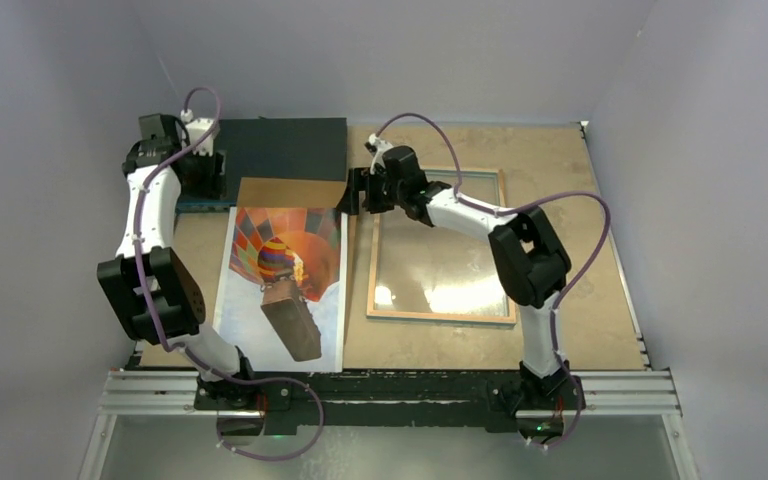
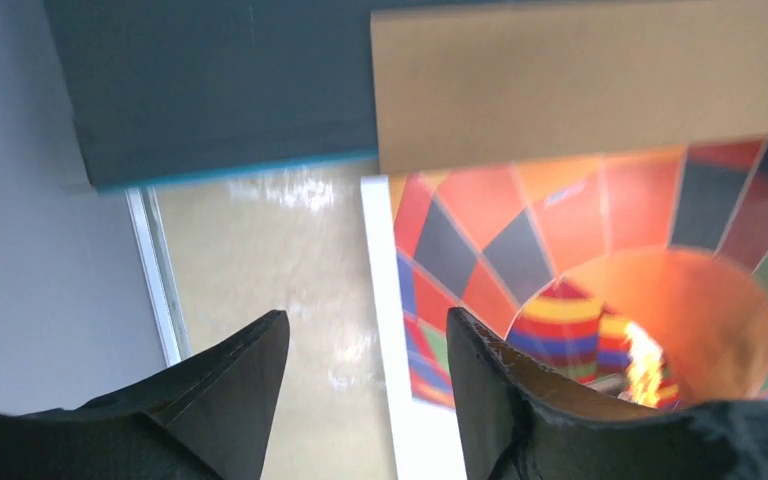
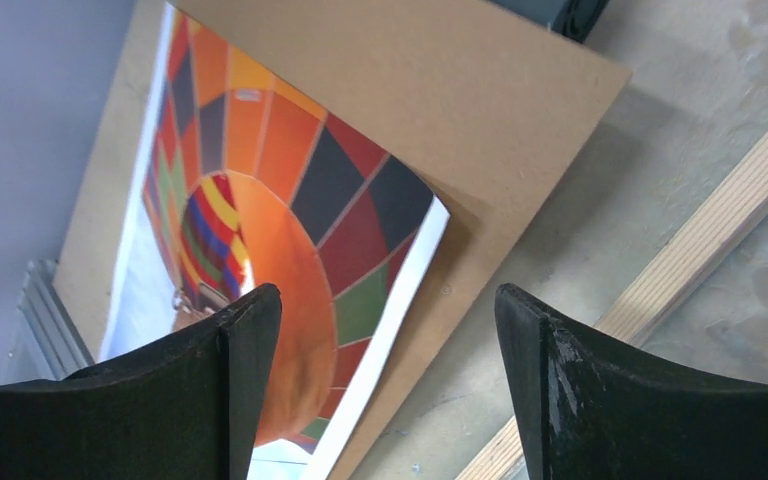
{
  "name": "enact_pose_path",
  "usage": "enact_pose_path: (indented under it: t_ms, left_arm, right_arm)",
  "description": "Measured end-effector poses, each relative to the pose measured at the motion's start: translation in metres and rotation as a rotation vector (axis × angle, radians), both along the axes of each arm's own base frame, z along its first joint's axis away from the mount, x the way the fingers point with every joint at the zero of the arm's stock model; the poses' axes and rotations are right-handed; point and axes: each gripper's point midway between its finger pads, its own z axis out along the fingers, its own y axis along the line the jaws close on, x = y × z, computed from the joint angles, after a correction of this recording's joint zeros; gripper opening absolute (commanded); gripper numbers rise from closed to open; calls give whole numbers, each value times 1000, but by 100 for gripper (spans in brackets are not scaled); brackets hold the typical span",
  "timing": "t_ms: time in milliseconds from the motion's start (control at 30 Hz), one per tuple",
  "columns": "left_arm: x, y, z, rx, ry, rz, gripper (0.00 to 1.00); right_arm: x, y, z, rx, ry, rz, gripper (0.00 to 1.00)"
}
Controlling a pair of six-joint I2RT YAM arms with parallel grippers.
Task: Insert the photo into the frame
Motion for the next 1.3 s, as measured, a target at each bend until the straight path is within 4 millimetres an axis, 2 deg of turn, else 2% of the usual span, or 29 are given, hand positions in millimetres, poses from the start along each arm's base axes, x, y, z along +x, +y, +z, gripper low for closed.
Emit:
enact_pose_path:
  t_ms: [67, 133, 200, 333, 467, 667, 967, 1167, 1233, 1300]
  left_arm:
    - [-17, 11, -20, -2, 69, 15, 54]
    - [-31, 10, -36, -12, 129, 10, 53]
    - [-36, 6, -42, -18, 153, -2, 52]
    - [-39, 1, -41, -26, 151, -21, 48]
    - [-42, 0, -40, -23, 139, -21, 45]
    - [-53, -2, -58, -28, 175, -18, 44]
    - [-52, -2, -60, -26, 174, -17, 41]
    - [-52, -2, -60, -26, 172, -17, 40]
    - [-53, -2, -60, -27, 172, -18, 40]
    - [-53, -3, -60, -32, 171, -21, 40]
  right_arm:
    - [-1, 3, -18, -21, 26, 10, 77]
    - [-3, 4, -32, -36, 46, 17, 74]
    - [-5, 5, -38, -43, 57, 21, 70]
    - [-6, 8, -37, -33, 53, 30, 64]
    - [-7, 11, -35, -22, 50, 38, 62]
    - [-10, 17, -34, -11, 46, 51, 61]
    - [-10, 30, -55, 11, 86, 78, 53]
    - [-9, 35, -51, 26, 90, 80, 29]
    - [-9, 37, -54, 26, 95, 81, 18]
    - [-7, 39, -57, 24, 100, 80, 1]
